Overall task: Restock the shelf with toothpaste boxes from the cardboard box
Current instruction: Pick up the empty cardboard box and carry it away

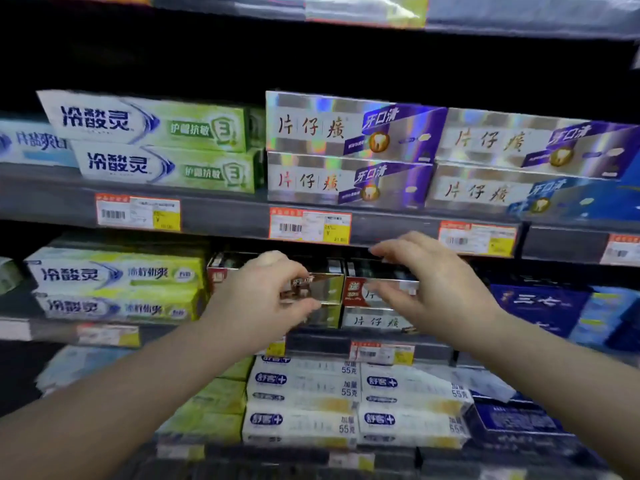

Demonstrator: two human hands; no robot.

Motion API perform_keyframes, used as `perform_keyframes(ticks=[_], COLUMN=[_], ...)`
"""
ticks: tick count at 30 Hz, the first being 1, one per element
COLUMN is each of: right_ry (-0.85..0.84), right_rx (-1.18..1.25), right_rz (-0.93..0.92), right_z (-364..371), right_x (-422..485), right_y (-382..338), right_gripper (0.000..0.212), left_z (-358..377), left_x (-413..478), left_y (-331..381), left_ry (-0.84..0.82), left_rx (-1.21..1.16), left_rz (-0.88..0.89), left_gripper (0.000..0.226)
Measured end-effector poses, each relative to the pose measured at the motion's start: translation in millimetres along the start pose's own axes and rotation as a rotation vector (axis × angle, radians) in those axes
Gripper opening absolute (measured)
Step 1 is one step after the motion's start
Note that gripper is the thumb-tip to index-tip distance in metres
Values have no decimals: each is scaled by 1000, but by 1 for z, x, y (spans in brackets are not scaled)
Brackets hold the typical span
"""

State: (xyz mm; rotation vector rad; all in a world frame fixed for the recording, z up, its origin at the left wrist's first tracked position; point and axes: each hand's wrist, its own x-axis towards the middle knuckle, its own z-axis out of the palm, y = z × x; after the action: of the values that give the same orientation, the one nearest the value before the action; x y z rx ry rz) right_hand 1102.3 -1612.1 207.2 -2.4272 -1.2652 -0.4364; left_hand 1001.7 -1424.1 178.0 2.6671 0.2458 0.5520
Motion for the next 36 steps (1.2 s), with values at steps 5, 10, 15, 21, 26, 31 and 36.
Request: perform_keyframes(ticks=[5,10,15,21,26,31,36], right_ry=[-239,-535,-697,-811,-855,-957,-1035], right_rx=[5,53,69,131,162,117,91], right_rz=[11,128,225,266,259,172,-6], right_z=[38,56,43,-20,-103,-180,-219], right_x=[-14,-24,-39,-51,-47,-36,-19], right_y=[4,0,-20,-62,-113,-174,-238], right_gripper=[49,57,59,53,52,58,61], left_z=[34,34,11,-47,-137,-235,-317], left_x=[-12,-27,-58,-117,-153,-193,-232], left_y=[-21,-27,-19,16,63,98,108], left_ry=[-199,-385,-550,-634,-627,-641,-563], left_rx=[4,91,128,41,27,147,238], left_rz=[-117,-219,-392,-607,-782,-877,-903], left_gripper=[54,60,59,55,58,56,55])
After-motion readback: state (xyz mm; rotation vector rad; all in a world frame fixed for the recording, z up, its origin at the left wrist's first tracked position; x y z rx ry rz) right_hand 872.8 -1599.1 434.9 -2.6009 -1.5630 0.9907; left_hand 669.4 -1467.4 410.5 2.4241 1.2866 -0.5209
